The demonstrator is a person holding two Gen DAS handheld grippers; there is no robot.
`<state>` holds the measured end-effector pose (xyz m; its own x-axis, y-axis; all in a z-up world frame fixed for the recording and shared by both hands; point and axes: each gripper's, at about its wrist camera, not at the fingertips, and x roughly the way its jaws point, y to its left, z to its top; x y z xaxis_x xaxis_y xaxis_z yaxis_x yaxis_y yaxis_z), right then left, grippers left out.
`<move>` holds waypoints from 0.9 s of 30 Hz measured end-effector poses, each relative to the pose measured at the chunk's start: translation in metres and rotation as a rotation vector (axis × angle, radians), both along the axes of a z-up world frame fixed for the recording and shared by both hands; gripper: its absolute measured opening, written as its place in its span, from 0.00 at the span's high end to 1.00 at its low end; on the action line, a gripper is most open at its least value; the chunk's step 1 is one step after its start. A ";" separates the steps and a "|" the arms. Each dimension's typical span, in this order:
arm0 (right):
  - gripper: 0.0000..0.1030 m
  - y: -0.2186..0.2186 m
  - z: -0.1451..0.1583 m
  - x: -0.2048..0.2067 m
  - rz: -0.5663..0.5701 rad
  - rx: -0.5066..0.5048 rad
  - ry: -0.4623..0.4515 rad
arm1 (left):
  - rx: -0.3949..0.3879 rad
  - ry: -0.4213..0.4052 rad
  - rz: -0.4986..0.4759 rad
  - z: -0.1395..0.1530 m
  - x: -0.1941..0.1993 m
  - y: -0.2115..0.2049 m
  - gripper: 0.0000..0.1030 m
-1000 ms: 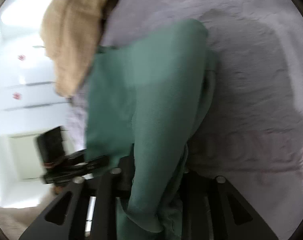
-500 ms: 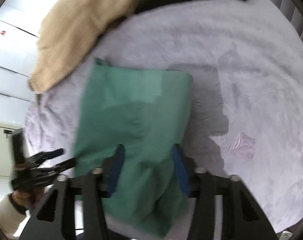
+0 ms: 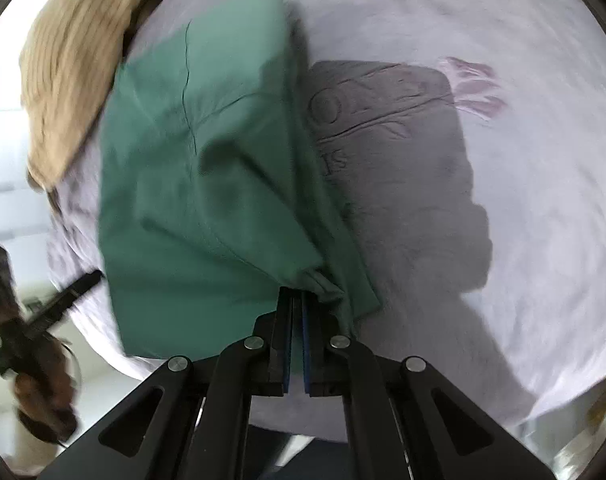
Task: Fold large clothes
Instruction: 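Lower the folded jacket onto the bedspread and open both grippers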
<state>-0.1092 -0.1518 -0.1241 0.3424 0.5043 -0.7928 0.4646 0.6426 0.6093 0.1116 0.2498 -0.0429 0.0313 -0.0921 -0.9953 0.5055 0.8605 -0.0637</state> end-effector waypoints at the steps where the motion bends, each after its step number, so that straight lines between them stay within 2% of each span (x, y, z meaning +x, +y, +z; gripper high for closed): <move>1: 0.97 -0.001 0.009 -0.001 -0.003 -0.009 -0.013 | 0.008 -0.005 0.004 0.001 0.000 0.000 0.19; 3: 0.93 -0.001 0.031 0.000 -0.012 -0.035 -0.053 | 0.024 -0.022 0.013 0.003 -0.001 0.000 0.19; 6: 0.92 0.006 0.055 0.008 -0.013 -0.100 -0.061 | 0.033 -0.039 0.033 0.008 -0.004 -0.001 0.19; 11: 0.92 0.016 0.072 0.017 0.029 -0.229 -0.035 | 0.048 -0.070 0.049 0.021 -0.009 -0.007 0.19; 13: 0.90 0.022 0.075 0.020 0.048 -0.276 -0.014 | 0.054 -0.070 0.047 0.022 -0.010 -0.010 0.13; 14: 0.81 0.022 0.075 0.020 0.046 -0.282 -0.010 | 0.061 -0.074 0.048 0.024 -0.012 -0.011 0.00; 15: 0.72 0.022 0.076 0.021 0.040 -0.286 -0.008 | 0.058 -0.085 0.047 0.024 -0.011 -0.011 0.00; 16: 0.41 0.020 0.075 0.021 0.036 -0.294 -0.007 | 0.055 -0.096 0.040 0.027 -0.013 -0.012 0.00; 17: 0.20 0.022 0.076 0.021 0.029 -0.308 -0.011 | 0.054 -0.100 0.035 0.028 -0.013 -0.013 0.00; 23: 0.19 0.027 0.084 0.025 0.023 -0.353 -0.022 | 0.038 -0.113 0.036 0.036 -0.016 -0.016 0.00; 27: 0.13 0.029 0.084 0.027 0.023 -0.386 -0.003 | 0.049 -0.126 0.045 0.038 -0.019 -0.018 0.00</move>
<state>-0.0824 -0.1228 -0.0399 0.3367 0.1766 -0.9249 0.4460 0.8352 0.3218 0.0924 0.2322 -0.0052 0.1593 -0.0396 -0.9864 0.4677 0.8830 0.0401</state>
